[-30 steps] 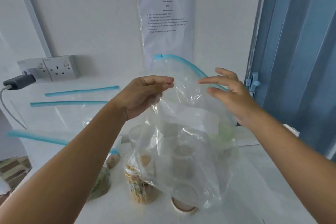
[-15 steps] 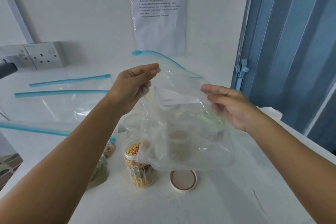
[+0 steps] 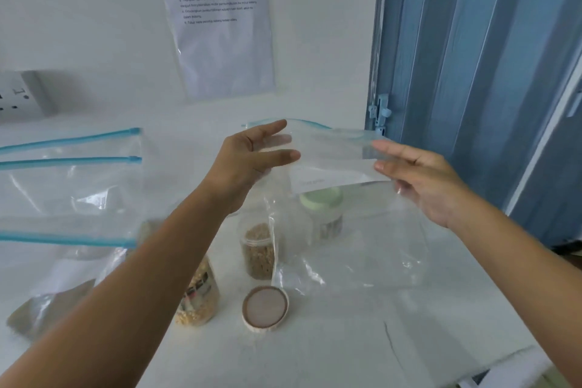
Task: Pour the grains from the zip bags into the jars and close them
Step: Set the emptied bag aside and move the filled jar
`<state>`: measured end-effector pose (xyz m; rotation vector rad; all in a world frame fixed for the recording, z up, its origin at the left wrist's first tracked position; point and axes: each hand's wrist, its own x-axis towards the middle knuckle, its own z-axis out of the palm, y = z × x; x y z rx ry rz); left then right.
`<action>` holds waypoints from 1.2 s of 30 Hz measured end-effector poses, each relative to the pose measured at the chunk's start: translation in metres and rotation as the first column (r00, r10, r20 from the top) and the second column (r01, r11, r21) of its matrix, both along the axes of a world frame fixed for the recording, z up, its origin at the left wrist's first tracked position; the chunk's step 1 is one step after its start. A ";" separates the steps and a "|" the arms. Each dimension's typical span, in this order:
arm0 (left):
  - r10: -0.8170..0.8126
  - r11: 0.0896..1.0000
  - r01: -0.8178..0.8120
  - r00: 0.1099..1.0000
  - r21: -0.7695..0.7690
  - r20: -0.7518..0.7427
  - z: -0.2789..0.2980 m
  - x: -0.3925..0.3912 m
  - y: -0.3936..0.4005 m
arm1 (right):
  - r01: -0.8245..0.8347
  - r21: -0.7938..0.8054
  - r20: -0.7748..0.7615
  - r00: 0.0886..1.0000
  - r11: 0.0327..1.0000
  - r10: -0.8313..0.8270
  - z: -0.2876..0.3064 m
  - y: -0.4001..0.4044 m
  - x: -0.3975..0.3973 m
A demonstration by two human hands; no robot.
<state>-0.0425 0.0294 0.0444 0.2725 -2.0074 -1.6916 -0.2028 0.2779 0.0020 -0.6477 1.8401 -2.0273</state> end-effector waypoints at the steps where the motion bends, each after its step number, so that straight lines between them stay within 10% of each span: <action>1: 0.014 1.000 -0.014 1.000 -0.013 0.001 -0.001 -0.010 0.012 | -0.006 0.006 -0.002 1.000 1.000 0.006 -0.001 0.012 -0.011; 14: 0.063 0.989 -0.082 0.986 0.120 0.156 -0.027 -0.141 0.161 | -0.058 0.168 0.059 0.997 0.984 0.048 -0.009 0.163 -0.154; 28: 0.069 0.981 -0.142 0.894 0.133 0.444 -0.172 -0.206 0.140 | -0.107 0.465 0.127 0.990 0.879 0.053 -0.124 0.149 -0.197; 32: 0.085 0.988 0.013 0.793 -0.156 0.603 -0.187 -0.209 0.133 | -0.075 0.614 0.021 0.997 0.786 0.078 -0.138 0.145 -0.200; 36: 0.239 0.763 0.325 0.661 -0.558 0.711 -0.178 -0.212 0.137 | 0.045 0.762 -0.165 0.978 0.645 0.126 -0.147 0.141 -0.203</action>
